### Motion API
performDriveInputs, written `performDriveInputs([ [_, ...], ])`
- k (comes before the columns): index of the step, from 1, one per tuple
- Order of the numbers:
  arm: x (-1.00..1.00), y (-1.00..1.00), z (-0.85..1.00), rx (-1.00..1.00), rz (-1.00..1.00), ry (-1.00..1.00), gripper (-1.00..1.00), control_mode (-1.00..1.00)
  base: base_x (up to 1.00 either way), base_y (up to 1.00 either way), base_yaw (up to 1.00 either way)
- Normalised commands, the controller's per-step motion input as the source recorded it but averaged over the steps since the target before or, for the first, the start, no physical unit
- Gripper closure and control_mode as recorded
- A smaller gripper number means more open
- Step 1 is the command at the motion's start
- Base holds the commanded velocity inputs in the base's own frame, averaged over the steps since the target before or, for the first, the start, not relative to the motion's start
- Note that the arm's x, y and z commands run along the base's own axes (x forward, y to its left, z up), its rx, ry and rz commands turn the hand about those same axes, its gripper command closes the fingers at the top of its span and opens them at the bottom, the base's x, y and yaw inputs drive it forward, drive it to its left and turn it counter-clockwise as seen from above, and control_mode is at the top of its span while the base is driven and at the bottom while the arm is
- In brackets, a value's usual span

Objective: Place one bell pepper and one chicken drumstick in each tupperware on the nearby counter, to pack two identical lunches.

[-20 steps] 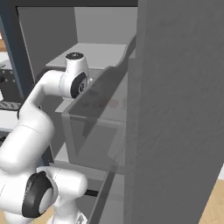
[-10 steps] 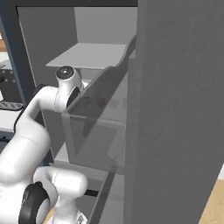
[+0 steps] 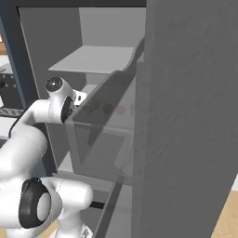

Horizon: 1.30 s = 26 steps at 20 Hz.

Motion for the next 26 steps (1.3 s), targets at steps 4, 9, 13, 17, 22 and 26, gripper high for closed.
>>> performDriveInputs([
  [4, 0.43, -0.24, -0.15, 0.0, 0.0, 0.0, -1.0, -1.0, 0.0, 0.0, 0.0],
  [9, 0.49, -0.04, -0.17, 0.0, 0.0, 0.02, -1.0, -1.0, 0.0, 0.0, 0.0],
  [13, 0.35, 0.24, -0.09, -0.02, 0.0, 0.01, -1.0, -1.0, 0.0, 0.0, 0.0],
  [17, 0.34, 0.06, -0.28, -0.04, 0.0, 0.02, -1.0, -1.0, 0.0, 0.0, 0.0],
  [22, 0.4, 0.0, -0.25, 0.0, 0.0, 0.02, -1.0, -1.0, 0.0, 0.0, 0.0],
  [26, 0.38, 0.0, -0.25, 0.0, 0.0, 0.07, -1.0, -1.0, 0.0, 0.0, 0.0],
])
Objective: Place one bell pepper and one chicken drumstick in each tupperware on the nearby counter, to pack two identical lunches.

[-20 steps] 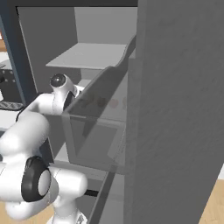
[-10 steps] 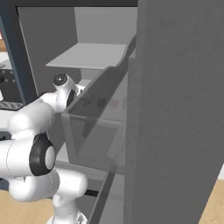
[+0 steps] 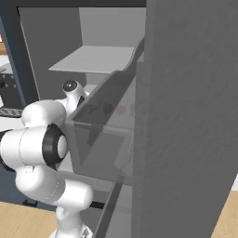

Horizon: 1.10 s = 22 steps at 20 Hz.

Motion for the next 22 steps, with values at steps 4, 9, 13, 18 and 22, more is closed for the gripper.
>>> performDriveInputs([
  [4, 0.45, 0.0, -0.2, 0.0, 0.0, 0.06, -1.0, -1.0, 0.0, 0.0, 0.0],
  [9, 0.35, 0.0, -0.12, 0.0, 0.0, 0.03, -1.0, -1.0, 0.0, 0.0, 0.0],
  [13, 0.27, 0.0, -0.19, 0.0, 0.0, 0.0, -1.0, -1.0, 0.0, 0.0, 0.0],
  [18, 0.27, 0.0, -0.19, 0.0, 0.0, 0.0, -1.0, -1.0, 0.0, 0.0, 0.0],
  [22, 0.24, 0.0, -0.23, 0.0, 0.0, 0.0, -1.0, -1.0, 0.0, 0.0, 0.0],
])
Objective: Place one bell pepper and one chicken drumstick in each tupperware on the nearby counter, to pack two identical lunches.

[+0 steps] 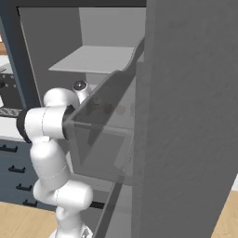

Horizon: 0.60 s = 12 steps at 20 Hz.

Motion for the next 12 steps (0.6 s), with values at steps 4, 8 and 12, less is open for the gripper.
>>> performDriveInputs([
  [4, 0.29, 0.01, -0.23, 0.0, 0.0, 0.0, 1.0, -1.0, 0.0, 0.0, 0.0],
  [8, 0.09, 0.02, -0.09, 0.0, 0.0, 0.0, 1.0, -1.0, 0.0, 0.0, 0.0],
  [12, 0.0, 0.0, 0.0, 0.0, 0.0, 0.0, 1.0, -1.0, 0.0, 0.0, 0.0],
])
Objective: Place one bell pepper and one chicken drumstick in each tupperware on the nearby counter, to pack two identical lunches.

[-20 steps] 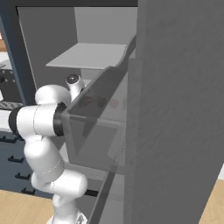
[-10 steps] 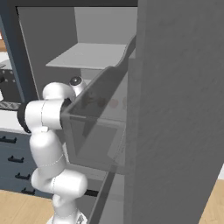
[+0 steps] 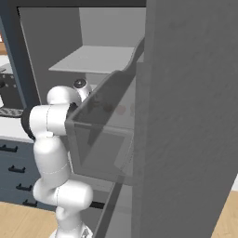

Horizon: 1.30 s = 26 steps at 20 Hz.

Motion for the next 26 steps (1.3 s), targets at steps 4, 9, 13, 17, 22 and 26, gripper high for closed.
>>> performDriveInputs([
  [4, -0.31, -0.05, 0.01, 0.01, 0.0, -0.07, 1.0, -1.0, 0.0, 0.0, 0.0],
  [9, -1.0, -0.5, 0.46, 0.04, 0.0, -0.34, 1.0, -1.0, 0.0, 0.0, 0.0],
  [13, -1.0, -0.69, 0.71, 0.01, 0.0, -0.29, 1.0, -1.0, 0.0, 0.0, 0.0],
  [17, -1.0, -0.56, 0.99, 0.0, 0.0, -0.12, 1.0, -1.0, 0.0, 0.0, 0.0],
  [22, -1.0, -0.32, 1.0, -0.07, 0.01, 0.1, 1.0, -1.0, 0.0, 0.0, 0.0],
  [26, -1.0, -0.16, 0.69, -0.2, 0.1, 0.2, 1.0, -1.0, 0.0, 0.0, 0.0],
])
